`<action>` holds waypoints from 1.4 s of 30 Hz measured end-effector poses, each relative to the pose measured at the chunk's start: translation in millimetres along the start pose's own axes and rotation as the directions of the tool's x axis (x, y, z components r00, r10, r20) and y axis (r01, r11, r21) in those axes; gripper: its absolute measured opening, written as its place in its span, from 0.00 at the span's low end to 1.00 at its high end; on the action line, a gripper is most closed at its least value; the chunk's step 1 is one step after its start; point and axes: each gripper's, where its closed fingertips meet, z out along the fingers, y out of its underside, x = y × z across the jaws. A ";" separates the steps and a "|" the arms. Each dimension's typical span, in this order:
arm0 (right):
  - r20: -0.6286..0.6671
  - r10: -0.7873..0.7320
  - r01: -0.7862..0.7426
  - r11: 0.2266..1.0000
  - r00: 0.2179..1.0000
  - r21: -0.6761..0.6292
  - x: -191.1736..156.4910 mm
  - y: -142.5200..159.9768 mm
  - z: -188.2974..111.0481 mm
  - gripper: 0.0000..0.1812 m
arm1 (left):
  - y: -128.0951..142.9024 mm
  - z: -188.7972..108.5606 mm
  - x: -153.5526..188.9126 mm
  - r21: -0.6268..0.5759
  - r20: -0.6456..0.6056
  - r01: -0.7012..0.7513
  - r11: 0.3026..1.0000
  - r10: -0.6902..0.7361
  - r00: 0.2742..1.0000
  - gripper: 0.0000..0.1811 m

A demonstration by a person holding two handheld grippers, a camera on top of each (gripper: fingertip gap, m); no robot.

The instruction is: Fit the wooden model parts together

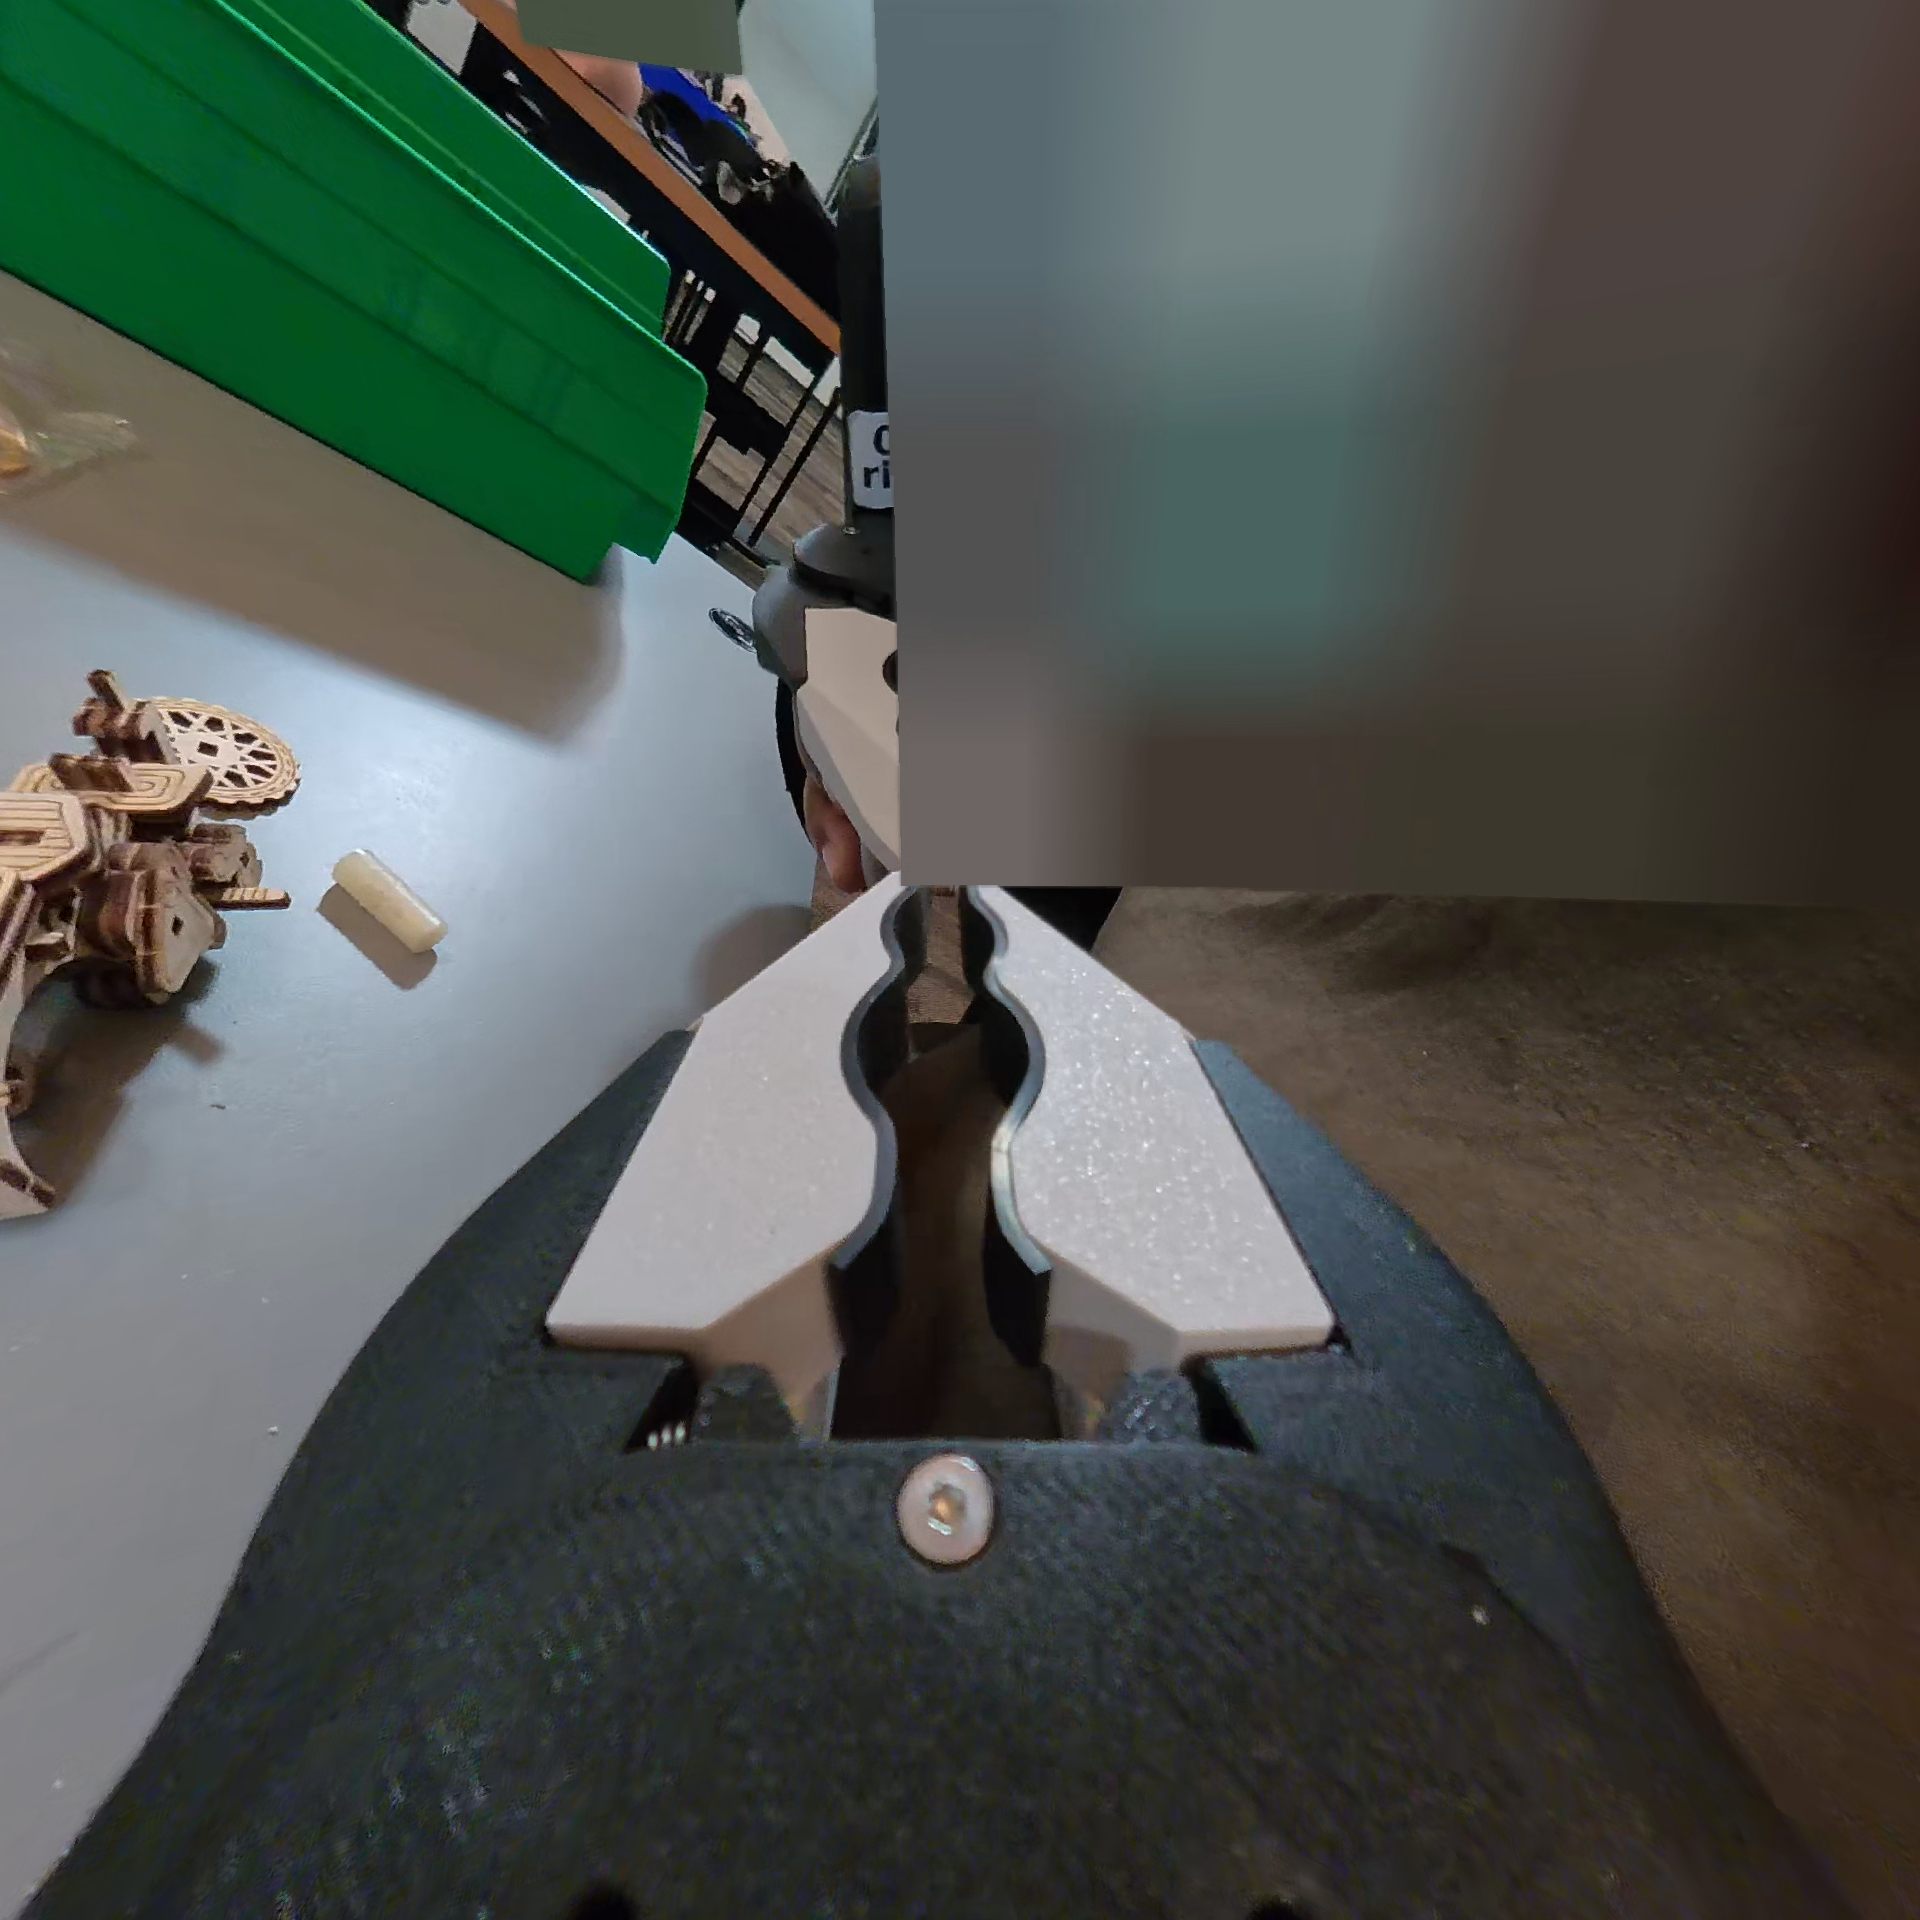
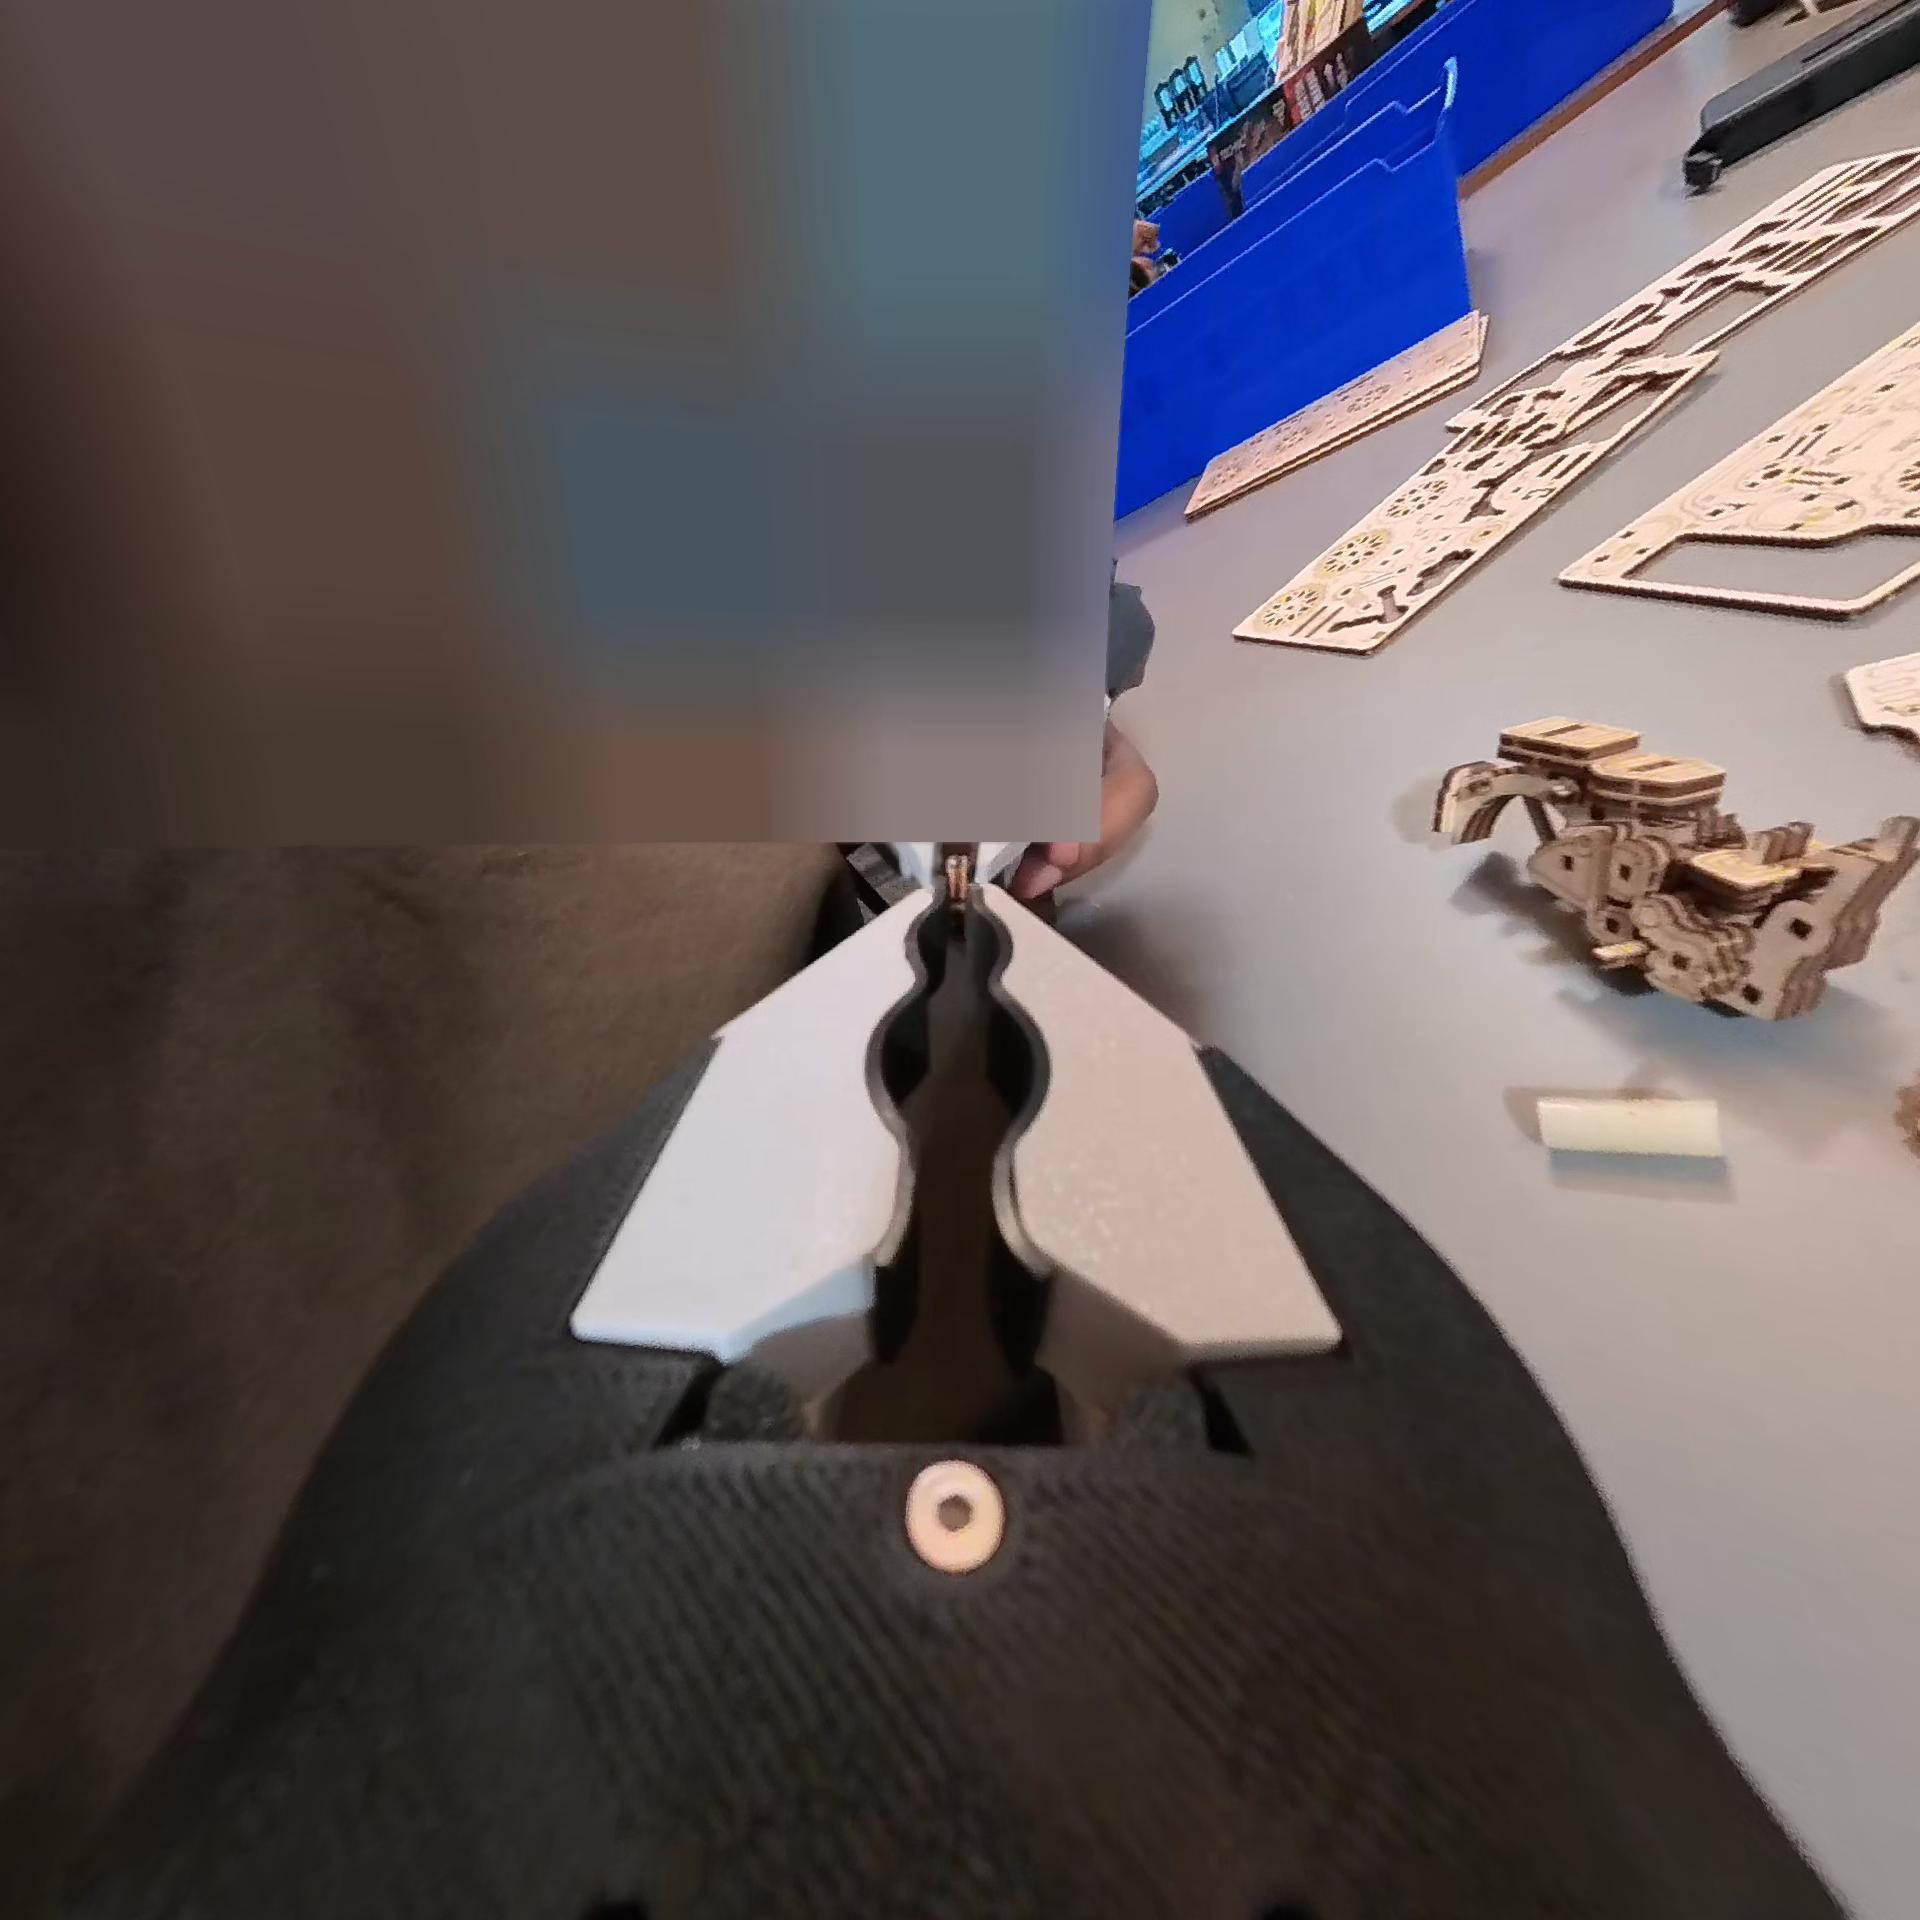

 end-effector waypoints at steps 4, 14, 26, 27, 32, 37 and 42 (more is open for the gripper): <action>0.002 0.006 -0.006 1.000 1.000 0.004 0.2 -0.4 -0.5 0.00 | -0.3 0.5 -0.9 0.002 0.007 0.006 1.000 -0.006 1.000 0.02; -0.044 0.004 -0.001 0.997 0.999 0.075 8.5 -13.6 -13.4 0.00 | -3.1 -0.4 -9.4 0.019 0.042 0.023 1.000 -0.024 0.999 0.17; -0.386 0.152 -0.123 0.987 0.910 0.099 71.9 -7.5 -62.9 0.01 | 27.8 6.0 -110.2 -0.323 0.657 -0.062 0.944 0.271 0.703 0.14; -0.411 0.152 -0.134 0.988 0.899 0.074 75.8 -2.4 -63.2 0.01 | 27.1 11.8 -110.3 -0.318 0.656 -0.060 0.946 0.266 0.706 0.14; -0.472 0.201 -0.226 0.974 0.859 0.004 88.7 18.4 -60.1 0.01 | 25.1 21.6 -126.1 -0.300 0.699 0.021 0.954 0.205 0.685 0.15; -0.496 0.209 -0.260 0.965 0.843 -0.033 95.7 28.3 -58.2 0.01 | 23.6 29.2 -133.0 -0.357 0.711 -0.003 0.934 0.274 0.648 0.06; -0.465 0.268 -0.320 0.947 0.844 -0.035 97.7 33.2 -53.9 0.01 | 24.4 30.6 -129.3 -0.343 0.690 0.001 0.939 0.251 0.678 0.05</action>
